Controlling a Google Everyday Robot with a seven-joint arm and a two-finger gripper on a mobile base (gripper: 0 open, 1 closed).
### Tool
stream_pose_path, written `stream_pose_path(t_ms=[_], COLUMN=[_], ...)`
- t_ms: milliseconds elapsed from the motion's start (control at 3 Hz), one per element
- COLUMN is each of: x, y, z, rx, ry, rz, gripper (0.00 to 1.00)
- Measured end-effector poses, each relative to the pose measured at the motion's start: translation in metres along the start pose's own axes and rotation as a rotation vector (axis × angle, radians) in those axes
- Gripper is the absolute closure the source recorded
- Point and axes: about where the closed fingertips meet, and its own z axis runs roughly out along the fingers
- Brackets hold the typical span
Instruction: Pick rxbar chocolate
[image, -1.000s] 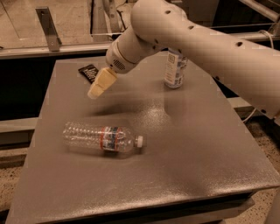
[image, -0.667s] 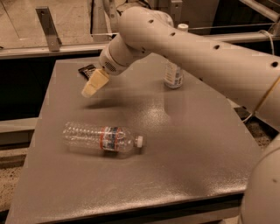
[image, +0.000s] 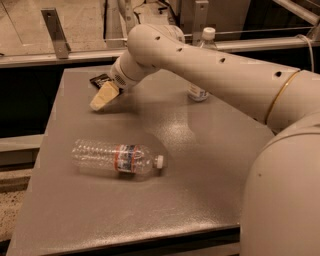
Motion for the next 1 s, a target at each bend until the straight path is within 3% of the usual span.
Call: stream_pose_path(t_ms=[333, 1000], x=[0.0014, -0.003], y=[-0.0029, -0.0057], z=[0.0165, 0.0219], rx=[-0.018, -0.032], ry=[-0.019, -0.048], rz=[0.06, 0.094], gripper=[0.17, 0.64])
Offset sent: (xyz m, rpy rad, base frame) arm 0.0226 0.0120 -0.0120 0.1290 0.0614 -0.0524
